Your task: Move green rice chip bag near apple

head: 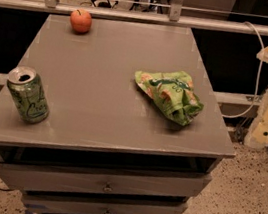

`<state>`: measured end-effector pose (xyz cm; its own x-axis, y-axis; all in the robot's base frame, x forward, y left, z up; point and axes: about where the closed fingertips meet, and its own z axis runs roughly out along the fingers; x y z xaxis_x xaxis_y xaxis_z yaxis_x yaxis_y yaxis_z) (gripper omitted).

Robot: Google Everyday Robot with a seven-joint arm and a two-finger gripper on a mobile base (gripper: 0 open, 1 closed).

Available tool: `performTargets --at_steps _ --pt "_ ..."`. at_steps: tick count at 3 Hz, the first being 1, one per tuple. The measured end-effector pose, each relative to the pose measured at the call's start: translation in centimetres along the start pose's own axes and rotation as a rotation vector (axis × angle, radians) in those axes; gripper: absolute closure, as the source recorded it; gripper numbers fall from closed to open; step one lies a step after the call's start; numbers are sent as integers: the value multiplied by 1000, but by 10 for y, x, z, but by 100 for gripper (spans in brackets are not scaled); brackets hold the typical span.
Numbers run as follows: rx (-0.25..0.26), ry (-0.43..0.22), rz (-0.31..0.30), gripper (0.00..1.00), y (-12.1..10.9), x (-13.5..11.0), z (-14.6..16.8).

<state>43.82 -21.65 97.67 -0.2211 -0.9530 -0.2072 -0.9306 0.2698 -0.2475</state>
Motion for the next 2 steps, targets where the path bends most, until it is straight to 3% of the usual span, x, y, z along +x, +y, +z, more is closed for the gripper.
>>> performTargets --at_steps 2 --pt "13 -14 10 0 -1 0 1"
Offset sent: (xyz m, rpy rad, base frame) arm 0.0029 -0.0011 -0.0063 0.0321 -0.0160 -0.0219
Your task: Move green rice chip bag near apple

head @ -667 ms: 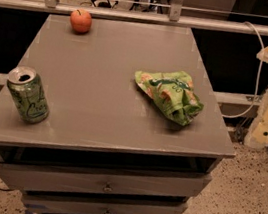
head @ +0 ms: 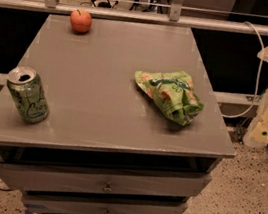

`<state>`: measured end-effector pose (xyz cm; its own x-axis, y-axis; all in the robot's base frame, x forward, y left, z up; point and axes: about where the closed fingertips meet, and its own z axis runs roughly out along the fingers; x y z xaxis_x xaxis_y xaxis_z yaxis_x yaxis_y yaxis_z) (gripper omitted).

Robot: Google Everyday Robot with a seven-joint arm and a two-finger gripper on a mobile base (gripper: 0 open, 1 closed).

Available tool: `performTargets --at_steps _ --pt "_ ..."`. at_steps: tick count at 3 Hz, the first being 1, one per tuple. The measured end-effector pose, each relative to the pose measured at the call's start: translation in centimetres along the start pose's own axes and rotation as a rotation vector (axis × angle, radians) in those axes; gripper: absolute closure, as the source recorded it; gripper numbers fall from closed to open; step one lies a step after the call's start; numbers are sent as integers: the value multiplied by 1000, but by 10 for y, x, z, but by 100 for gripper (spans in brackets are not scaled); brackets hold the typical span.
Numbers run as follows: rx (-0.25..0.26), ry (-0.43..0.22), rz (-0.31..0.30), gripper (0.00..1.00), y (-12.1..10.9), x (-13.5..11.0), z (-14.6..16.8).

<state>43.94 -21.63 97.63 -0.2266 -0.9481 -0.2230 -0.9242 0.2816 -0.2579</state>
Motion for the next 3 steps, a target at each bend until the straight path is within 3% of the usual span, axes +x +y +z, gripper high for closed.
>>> performTargets --at_steps 1,3 --pt "-18 -88 91 0 -3 1 29" --pt "-36 -369 203 0 -24 -66 88"
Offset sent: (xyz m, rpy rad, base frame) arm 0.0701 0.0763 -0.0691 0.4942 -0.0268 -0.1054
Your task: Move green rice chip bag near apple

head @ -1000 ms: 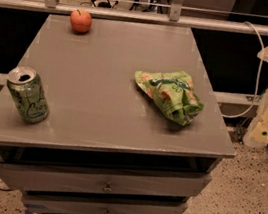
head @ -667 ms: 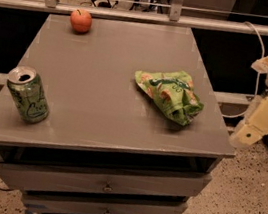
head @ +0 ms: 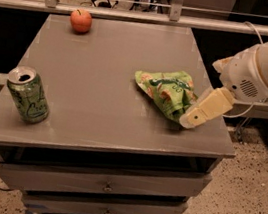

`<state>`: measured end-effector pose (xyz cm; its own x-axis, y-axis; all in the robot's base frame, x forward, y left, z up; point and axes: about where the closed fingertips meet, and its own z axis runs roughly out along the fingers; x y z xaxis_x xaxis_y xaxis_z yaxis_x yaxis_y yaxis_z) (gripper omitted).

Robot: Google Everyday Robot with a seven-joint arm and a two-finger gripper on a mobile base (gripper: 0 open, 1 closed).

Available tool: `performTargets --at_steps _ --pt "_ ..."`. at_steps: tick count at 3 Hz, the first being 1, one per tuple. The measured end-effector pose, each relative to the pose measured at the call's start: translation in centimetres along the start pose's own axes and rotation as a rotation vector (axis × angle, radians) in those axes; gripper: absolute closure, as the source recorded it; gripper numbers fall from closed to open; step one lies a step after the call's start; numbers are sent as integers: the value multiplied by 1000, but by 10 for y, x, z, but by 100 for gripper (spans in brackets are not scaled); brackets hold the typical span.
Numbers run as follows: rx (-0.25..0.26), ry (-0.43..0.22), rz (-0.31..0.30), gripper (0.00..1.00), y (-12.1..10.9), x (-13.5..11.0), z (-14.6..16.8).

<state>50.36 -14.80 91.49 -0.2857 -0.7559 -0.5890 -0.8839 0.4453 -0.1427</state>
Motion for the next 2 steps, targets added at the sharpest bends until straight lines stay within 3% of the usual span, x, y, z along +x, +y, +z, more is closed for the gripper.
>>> performTargets --at_steps 1,2 --pt "-8 -96 35 0 -4 -15 35" --pt "-4 -146 54 0 -11 -20 65"
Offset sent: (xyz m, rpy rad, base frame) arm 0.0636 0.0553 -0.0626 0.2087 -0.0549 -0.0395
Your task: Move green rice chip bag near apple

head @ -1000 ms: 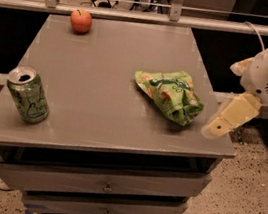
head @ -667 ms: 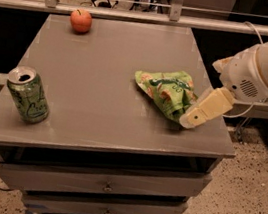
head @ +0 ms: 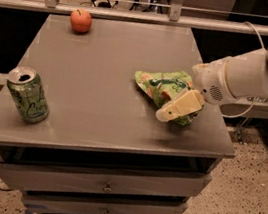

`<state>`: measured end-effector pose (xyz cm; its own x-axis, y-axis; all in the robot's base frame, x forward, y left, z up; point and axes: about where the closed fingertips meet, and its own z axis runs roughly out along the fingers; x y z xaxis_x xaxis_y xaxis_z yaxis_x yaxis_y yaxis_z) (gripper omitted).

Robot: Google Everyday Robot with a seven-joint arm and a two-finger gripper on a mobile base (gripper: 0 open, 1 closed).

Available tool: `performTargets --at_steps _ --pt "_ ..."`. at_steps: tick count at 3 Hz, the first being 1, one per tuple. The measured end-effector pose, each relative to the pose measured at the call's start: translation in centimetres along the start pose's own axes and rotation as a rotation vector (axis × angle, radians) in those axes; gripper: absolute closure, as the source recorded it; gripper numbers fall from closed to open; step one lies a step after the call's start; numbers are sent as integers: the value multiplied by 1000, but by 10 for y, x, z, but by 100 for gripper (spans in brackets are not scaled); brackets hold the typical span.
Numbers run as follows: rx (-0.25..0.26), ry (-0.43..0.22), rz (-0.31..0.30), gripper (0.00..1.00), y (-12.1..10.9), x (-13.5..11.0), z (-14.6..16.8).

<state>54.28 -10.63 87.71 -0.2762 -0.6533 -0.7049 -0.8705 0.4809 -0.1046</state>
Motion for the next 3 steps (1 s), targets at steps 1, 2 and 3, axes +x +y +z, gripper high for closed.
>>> performTargets --at_steps 1,2,3 --pt "20 -28 -8 18 -6 3 16" --pt "41 -40 -26 41 -13 3 20" --pt "56 -48 -39 64 -19 1 18"
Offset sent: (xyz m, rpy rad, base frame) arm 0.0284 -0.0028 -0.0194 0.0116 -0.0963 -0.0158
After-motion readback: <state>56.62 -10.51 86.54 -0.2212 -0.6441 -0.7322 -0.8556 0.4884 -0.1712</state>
